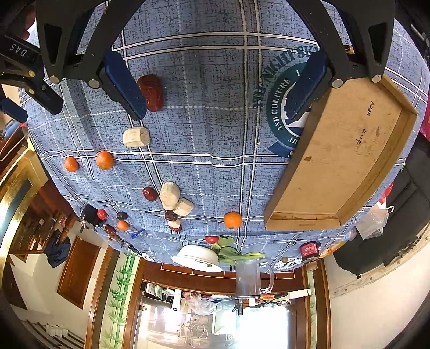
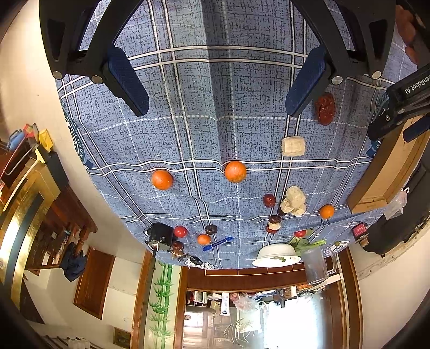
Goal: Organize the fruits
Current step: 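Move both tools toward the red date and the orange on the cloth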
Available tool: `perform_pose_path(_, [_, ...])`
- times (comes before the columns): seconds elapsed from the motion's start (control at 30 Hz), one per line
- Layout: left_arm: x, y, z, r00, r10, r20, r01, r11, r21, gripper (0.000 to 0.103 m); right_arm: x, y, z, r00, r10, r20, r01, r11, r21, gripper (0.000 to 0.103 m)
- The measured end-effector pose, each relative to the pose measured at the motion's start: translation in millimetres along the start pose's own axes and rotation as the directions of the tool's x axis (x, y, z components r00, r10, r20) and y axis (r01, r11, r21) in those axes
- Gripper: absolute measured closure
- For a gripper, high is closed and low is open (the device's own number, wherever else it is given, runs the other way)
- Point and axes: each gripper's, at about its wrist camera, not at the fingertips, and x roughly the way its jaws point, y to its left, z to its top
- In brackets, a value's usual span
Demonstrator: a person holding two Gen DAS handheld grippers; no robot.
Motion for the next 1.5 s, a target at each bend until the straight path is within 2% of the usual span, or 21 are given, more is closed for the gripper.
perform_pose_path(0.63, [-8.4, -14.0, -7.0, 1.000, -0.005, 0.011, 0.005, 1.000, 0.009, 0.000, -7.6, -16.4, -4.2, 1.000, -0.024, 0.012, 0.024, 0.999, 0.026, 0.001])
perform_pose_path(0.97, [-12.8, -19.3, -8.2, 0.999, 0.005, 0.037, -0.005, 1.000, 0.002, 0.000, -3.3, -24.3, -5.2, 1.000, -0.014, 0.003, 0.014, 0.999, 0.036, 0.001])
perform_pose_path(1.5, [-11.5, -18.7, -8.6, 1.000, 0.009, 0.030, -0.009, 1.000, -0.008, 0.000, 0.8, -21.3, -3.6, 1.000, 0.000, -0.001, 0.000, 1.000, 0.022, 0.001])
